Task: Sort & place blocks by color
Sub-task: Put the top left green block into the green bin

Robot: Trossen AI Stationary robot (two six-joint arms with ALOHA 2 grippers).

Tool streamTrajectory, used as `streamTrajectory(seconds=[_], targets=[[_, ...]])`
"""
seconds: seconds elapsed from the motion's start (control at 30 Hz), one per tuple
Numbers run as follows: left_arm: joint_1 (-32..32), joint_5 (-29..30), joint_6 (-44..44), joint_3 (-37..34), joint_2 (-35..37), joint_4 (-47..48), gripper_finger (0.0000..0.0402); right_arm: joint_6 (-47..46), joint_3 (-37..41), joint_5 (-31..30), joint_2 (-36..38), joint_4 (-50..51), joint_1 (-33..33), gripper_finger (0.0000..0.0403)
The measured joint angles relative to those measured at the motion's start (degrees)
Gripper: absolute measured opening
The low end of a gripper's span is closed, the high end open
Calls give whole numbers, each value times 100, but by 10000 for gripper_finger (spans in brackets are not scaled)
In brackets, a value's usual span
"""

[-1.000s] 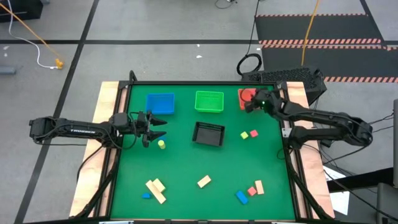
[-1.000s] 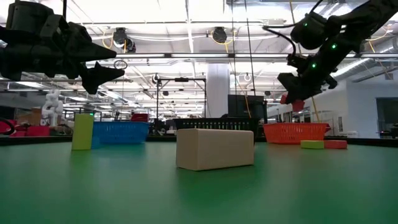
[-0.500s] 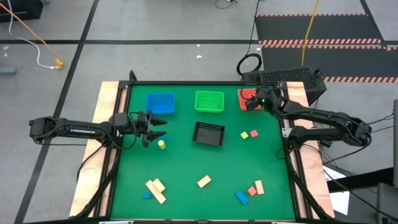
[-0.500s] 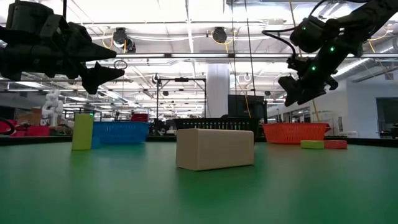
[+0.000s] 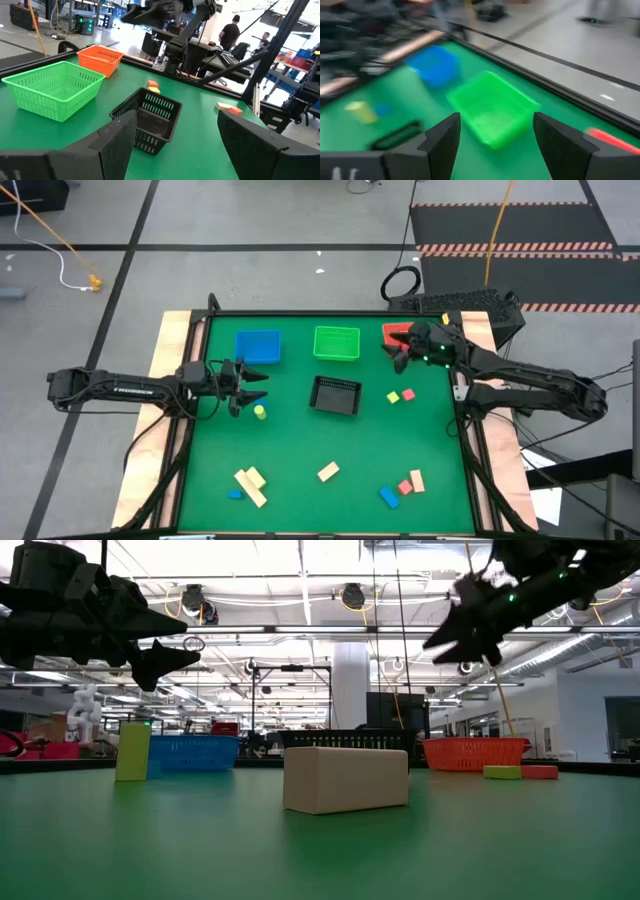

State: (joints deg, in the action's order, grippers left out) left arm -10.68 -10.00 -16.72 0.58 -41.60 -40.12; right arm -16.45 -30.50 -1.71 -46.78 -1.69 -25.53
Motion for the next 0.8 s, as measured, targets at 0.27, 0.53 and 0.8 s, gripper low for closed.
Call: streamTrajectory(seconds=[0.27, 0.53, 0.8], targets=[[-2, 457, -21, 2, 0, -935, 278, -74, 0, 338, 35, -186, 700, 240], [21, 506, -284, 320, -2, -1690, 278, -80, 0, 332, 0, -532, 966, 240], [371, 512, -279, 1608, -383, 580, 278, -81, 0, 330, -3, -700, 991, 240]])
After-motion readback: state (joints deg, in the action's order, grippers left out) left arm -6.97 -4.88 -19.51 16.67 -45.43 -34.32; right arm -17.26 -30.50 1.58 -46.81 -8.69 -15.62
